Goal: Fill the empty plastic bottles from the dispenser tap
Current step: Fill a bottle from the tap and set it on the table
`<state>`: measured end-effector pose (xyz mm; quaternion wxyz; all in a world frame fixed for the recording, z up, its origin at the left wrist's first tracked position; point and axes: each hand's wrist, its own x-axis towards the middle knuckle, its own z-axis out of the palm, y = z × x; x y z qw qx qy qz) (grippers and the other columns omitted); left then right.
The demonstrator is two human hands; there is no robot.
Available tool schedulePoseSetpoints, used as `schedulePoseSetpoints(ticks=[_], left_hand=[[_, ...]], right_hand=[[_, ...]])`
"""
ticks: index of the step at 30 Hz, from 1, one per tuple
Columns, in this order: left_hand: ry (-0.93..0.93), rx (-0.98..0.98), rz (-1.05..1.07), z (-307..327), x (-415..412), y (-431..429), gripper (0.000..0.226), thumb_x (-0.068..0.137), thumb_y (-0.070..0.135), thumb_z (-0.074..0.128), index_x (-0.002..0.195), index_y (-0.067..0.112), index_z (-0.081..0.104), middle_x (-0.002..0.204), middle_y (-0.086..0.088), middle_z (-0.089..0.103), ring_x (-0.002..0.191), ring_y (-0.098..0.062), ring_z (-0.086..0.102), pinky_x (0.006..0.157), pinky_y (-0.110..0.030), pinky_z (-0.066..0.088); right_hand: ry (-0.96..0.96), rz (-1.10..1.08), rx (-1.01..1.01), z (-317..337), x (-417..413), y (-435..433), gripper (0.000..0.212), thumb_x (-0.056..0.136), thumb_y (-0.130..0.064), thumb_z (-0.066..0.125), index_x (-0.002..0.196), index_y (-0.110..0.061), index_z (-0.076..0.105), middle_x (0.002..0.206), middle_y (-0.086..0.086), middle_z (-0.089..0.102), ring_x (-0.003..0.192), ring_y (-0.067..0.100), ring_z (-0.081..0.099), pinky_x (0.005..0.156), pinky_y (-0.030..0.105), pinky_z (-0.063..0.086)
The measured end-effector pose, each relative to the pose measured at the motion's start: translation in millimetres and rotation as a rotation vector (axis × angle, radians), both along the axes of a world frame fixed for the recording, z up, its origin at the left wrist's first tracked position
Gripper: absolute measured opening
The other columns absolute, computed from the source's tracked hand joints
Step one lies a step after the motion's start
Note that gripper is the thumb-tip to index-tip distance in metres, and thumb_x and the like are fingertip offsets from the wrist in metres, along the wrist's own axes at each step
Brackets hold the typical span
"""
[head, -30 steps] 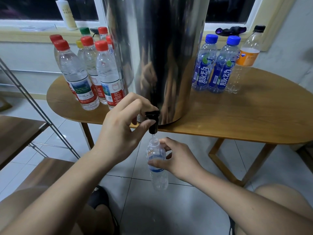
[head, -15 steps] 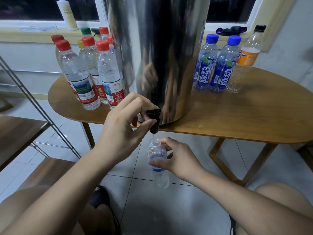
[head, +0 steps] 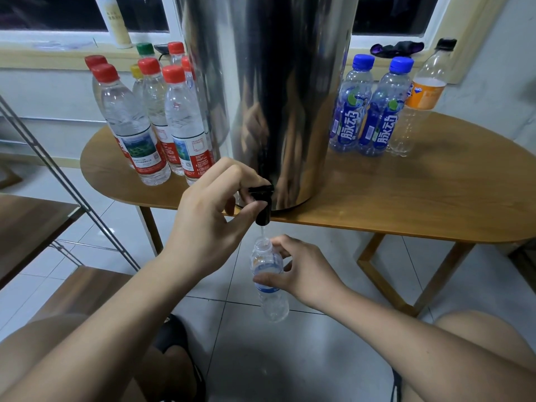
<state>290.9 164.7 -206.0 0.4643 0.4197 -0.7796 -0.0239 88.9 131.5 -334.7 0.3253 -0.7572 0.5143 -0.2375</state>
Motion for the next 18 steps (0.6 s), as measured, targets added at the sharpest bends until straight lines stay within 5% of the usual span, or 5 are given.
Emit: schedulePoseSetpoints(ticks=[18], left_hand=[[0.021,0.01,0.016,-1.5,-1.4,1.2,0.022,0.092,-0.002,0.084,0.108,0.007,0.072,0.1,0.001,0.064,0.086,-0.004,0.06,0.066,-0.026,0.05]], right_hand=[[0.01,0.005,-0.023,-0.9,-0.2,0.3,0.075,0.074,-0.064,0.091,0.136,-0.035,0.061,0.125,-0.017,0.069,0.109,0.005,0.065,0.091,0.033,0.061]])
